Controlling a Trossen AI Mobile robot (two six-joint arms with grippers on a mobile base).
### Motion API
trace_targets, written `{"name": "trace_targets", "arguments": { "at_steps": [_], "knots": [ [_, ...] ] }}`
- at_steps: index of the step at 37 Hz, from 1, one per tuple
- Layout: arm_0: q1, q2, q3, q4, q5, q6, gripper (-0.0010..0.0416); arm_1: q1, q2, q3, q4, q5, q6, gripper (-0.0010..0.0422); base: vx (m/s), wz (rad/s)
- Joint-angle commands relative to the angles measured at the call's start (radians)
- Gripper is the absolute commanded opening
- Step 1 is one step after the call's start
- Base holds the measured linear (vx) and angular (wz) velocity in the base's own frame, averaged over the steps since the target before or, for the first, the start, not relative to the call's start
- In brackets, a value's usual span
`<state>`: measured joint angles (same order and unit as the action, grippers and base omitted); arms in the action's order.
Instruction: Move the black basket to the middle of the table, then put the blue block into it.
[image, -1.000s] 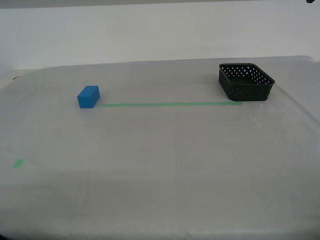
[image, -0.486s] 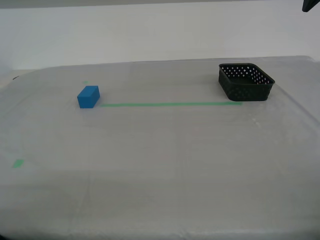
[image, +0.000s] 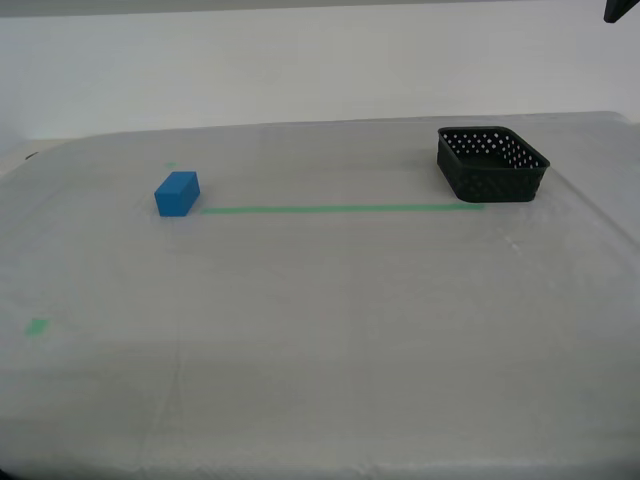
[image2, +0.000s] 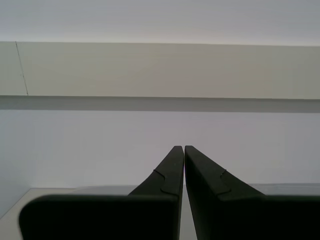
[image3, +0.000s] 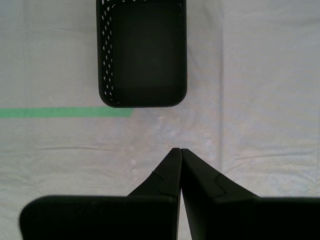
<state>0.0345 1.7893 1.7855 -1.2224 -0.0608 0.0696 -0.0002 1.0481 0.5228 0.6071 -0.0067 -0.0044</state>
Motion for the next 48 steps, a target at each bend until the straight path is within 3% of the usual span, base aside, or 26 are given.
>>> {"name": "trace_targets", "arguments": {
  "at_steps": [1,12,17,48],
  "knots": [
    [0.002,-0.001,0.001,0.0,-0.002,-0.024,0.0,0.0,0.0,0.0,0.004,0.0,0.002,0.0,0.0,0.0],
    [0.006,-0.002,0.001,0.0,0.003,-0.027,0.0003,0.0,0.0,0.0,0.004,0.0,0.002,0.0,0.0,0.0],
    [0.007,-0.001,0.001,0.001,0.005,-0.027,0.003,0.0,0.0,0.0,0.004,0.0,0.002,0.0,0.0,0.0],
    [0.008,0.016,0.058,0.026,0.01,-0.034,0.0404,0.0,0.0,0.0,0.004,0.0,0.002,0.0,0.0,0.0]
  ]
}}
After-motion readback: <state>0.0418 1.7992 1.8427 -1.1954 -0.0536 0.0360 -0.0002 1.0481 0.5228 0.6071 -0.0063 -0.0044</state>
